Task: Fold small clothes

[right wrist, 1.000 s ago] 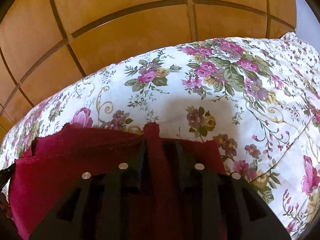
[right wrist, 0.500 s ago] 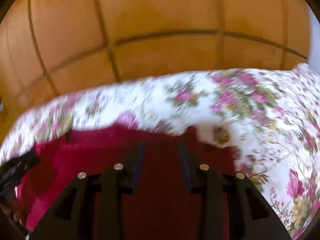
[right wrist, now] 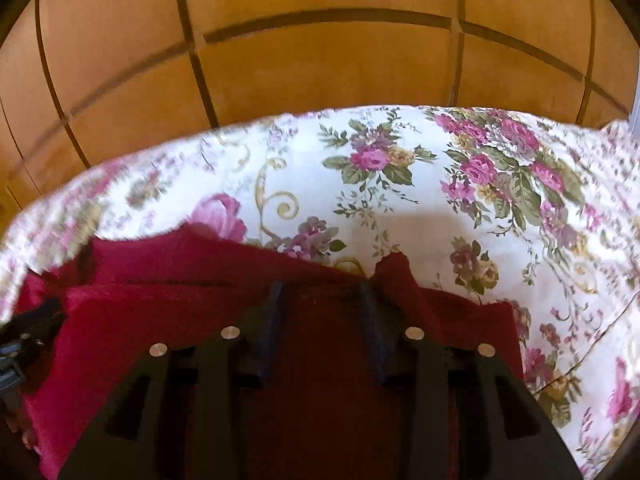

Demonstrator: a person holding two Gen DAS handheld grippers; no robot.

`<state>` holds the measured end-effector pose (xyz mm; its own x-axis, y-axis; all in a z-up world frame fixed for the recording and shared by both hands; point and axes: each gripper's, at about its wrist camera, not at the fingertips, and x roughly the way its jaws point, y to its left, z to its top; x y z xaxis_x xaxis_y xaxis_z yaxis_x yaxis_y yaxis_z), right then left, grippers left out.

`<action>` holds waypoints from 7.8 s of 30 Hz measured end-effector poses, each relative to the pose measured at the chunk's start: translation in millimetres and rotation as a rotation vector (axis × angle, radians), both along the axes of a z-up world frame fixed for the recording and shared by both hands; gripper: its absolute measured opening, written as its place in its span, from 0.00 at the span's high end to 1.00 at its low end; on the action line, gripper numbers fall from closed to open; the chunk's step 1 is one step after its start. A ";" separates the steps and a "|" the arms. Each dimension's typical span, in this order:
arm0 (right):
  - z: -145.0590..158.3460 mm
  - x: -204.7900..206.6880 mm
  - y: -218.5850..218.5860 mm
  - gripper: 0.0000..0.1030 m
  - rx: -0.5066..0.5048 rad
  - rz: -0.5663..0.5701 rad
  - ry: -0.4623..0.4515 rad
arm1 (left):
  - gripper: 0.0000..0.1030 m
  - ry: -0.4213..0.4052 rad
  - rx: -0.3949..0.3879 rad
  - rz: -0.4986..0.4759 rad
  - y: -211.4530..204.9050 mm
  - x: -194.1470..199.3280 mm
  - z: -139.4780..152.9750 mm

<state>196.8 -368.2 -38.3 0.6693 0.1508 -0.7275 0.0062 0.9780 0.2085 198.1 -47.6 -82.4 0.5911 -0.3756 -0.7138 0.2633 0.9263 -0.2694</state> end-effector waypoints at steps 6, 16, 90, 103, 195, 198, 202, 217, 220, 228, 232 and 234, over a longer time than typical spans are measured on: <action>44.3 -85.3 -21.2 0.33 0.195 -0.107 -0.144 | 0.32 -0.058 -0.101 -0.001 18.0 -52.9 28.6; 24.7 -179.1 -54.5 0.29 0.359 -0.249 -0.058 | 0.32 -0.105 -0.142 -0.029 3.5 -131.4 34.6; 136.0 -146.4 129.4 0.84 0.402 0.078 -0.319 | 0.28 -0.017 -0.190 0.422 182.8 -156.5 9.5; 64.6 -126.3 277.8 0.84 0.252 0.457 -0.116 | 0.28 0.009 -0.260 0.631 238.8 -166.1 7.9; 7.7 -116.2 152.7 0.02 0.075 0.065 0.011 | 0.42 -0.082 -0.049 0.168 147.2 -120.9 25.0; -2.4 -126.9 157.6 0.02 0.070 0.069 0.029 | 0.40 0.009 -0.047 0.174 151.3 -122.1 6.8; -21.3 -127.0 171.2 0.02 0.076 0.100 0.066 | 0.31 0.074 -0.170 0.225 164.9 -119.6 -12.2; -17.3 -127.5 164.6 0.02 0.104 0.110 0.107 | 0.24 0.081 -0.347 0.205 167.4 -116.3 7.1; -17.3 -126.9 164.2 0.02 0.105 0.113 0.108 | 0.24 0.108 -0.281 0.224 164.0 -105.6 1.5; -20.0 -122.9 160.2 0.02 0.133 0.133 0.124 | 0.20 0.116 -0.266 0.203 169.3 -99.0 -10.9; -19.8 -121.8 158.8 0.02 0.147 0.143 0.122 | 0.20 0.088 -0.333 0.179 173.2 -108.8 -11.2; -18.6 -122.2 156.0 0.02 0.184 0.145 0.119 | 0.22 0.090 -0.344 0.173 176.0 -110.0 -13.6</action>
<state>74.6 -212.2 -56.8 0.5424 0.3758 -0.7514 -0.0957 0.9162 0.3892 88.1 128.4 -96.0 0.6072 -0.5020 -0.6158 0.0720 0.8067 -0.5866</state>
